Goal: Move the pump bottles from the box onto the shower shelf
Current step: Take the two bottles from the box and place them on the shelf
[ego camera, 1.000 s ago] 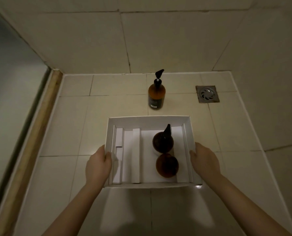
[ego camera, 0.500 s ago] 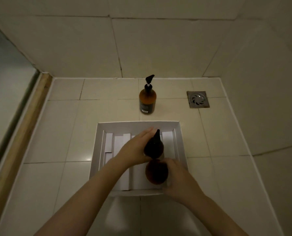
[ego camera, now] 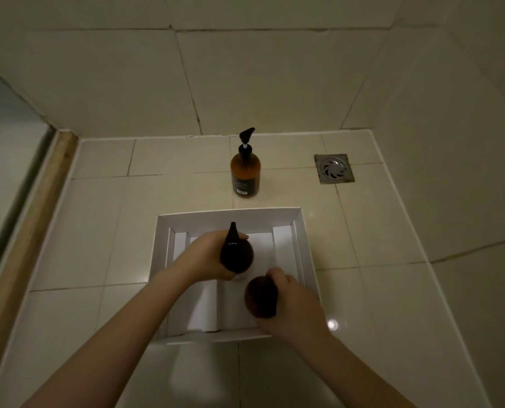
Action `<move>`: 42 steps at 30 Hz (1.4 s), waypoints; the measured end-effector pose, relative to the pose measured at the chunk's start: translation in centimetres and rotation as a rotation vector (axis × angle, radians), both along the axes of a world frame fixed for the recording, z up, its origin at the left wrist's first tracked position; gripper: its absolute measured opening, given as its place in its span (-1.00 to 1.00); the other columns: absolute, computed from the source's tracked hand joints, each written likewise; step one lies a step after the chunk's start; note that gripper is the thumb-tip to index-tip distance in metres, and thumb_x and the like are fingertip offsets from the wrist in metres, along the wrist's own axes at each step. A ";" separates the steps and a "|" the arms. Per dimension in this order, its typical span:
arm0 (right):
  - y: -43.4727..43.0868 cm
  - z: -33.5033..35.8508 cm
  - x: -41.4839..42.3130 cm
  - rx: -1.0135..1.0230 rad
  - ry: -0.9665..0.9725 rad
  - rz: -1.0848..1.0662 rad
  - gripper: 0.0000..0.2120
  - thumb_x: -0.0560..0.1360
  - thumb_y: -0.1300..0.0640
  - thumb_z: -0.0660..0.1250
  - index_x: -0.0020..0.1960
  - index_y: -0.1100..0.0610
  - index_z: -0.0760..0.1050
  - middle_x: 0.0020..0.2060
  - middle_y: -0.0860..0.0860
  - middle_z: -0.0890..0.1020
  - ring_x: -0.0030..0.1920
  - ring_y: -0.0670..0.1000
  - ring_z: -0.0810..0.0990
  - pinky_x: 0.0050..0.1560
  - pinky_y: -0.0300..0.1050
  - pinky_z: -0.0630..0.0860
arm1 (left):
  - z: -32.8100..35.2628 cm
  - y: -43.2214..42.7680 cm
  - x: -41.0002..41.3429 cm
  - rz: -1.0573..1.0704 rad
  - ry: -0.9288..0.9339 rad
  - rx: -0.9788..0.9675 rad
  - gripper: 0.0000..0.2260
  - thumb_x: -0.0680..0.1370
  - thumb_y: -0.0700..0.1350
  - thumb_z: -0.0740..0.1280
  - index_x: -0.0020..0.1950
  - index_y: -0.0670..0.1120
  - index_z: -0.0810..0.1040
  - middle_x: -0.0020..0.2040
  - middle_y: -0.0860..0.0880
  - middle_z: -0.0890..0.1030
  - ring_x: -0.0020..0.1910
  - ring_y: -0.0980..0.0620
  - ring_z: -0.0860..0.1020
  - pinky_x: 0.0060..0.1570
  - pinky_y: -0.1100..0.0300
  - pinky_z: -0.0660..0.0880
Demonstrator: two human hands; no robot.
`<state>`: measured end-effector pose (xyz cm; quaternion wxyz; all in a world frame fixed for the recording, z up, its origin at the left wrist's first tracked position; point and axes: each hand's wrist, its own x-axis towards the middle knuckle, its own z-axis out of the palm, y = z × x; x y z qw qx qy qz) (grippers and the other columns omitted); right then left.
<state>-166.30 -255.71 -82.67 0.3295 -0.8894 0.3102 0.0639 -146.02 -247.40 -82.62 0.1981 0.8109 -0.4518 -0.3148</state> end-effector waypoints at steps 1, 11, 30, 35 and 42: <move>0.0 -0.1 0.0 -0.015 0.004 0.007 -0.41 0.19 -0.18 0.43 0.12 -0.19 0.21 -0.12 -0.20 0.38 -0.21 -0.14 0.43 -0.37 -0.41 0.22 | 0.0 0.4 0.1 0.009 0.007 -0.015 -0.34 0.28 -0.03 0.52 0.34 0.10 0.39 0.29 0.05 0.52 0.31 0.03 0.44 0.31 0.06 0.40; -0.4 -1.0 0.5 0.253 0.030 -0.032 -0.25 0.14 0.02 0.57 0.19 -0.24 0.26 0.15 -0.16 0.49 0.18 -0.01 0.50 0.10 -0.09 0.54 | -1.3 1.3 -0.9 0.123 0.124 -0.092 -0.26 0.25 -0.09 0.55 0.37 0.03 0.32 0.31 0.03 0.46 0.32 0.03 0.40 0.32 0.03 0.39; -7.6 17.3 5.9 0.407 -0.573 -0.021 -0.27 -0.02 -0.06 0.59 0.01 -0.46 0.34 -0.02 -0.48 0.50 0.00 -0.44 0.49 -0.26 -0.42 0.51 | 15.1 5.9 2.7 0.518 0.199 -0.646 -0.36 0.20 -0.25 0.59 0.23 0.01 0.48 0.05 0.10 0.61 0.06 0.20 0.58 -0.11 0.42 0.53; -8.0 20.9 7.2 0.401 -0.654 0.016 -0.31 0.07 -0.03 0.57 0.17 -0.18 0.45 0.06 -0.21 0.56 0.12 -0.15 0.52 -0.04 -0.19 0.53 | 19.1 5.3 3.6 0.462 0.138 -0.697 -0.37 0.23 -0.26 0.56 0.25 -0.03 0.47 0.09 0.15 0.60 0.09 0.19 0.57 -0.03 0.40 0.52; -8.2 23.8 7.7 0.381 -0.654 0.027 -0.31 0.03 -0.10 0.53 0.15 -0.17 0.47 0.02 -0.24 0.57 0.11 -0.16 0.53 -0.05 -0.21 0.55 | 23.0 4.5 3.8 0.431 0.135 -0.743 -0.36 0.09 -0.02 0.59 0.13 0.10 0.51 0.05 0.17 0.61 0.05 0.19 0.59 -0.04 0.39 0.54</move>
